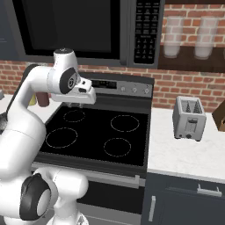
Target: Open the microwave, place the bowl with waffle inside the microwave, then close the microwave door and turn it on.
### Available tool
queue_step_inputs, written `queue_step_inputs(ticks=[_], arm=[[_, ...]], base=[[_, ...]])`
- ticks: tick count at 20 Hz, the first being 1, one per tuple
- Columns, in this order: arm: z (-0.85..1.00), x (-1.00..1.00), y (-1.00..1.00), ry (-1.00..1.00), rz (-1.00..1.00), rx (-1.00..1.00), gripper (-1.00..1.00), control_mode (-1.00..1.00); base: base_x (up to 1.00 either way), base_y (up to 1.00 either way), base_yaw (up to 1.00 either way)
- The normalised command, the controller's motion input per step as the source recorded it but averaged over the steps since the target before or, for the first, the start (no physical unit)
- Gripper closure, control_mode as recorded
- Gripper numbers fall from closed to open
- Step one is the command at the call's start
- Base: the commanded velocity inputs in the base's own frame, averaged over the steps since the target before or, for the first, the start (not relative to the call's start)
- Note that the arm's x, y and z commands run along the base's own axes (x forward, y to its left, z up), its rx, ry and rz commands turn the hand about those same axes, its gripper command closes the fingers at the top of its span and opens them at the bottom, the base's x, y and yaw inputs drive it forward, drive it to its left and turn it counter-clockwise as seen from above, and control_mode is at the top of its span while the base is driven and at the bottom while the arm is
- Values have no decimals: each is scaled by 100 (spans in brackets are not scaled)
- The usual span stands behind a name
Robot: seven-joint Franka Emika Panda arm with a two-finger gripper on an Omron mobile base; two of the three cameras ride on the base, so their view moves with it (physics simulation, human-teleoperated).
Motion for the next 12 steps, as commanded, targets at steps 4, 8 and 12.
queue_step_inputs(ticks=[4, 8, 12], arm=[[0, 0, 0, 0, 0, 0, -100, -100], [-5, 0, -7, 1, 0, 0, -100, -100], [-42, -3, -49, -7, 1, 5, -100, -100]], base=[[0, 0, 0], [0, 0, 0], [0, 0, 0]])
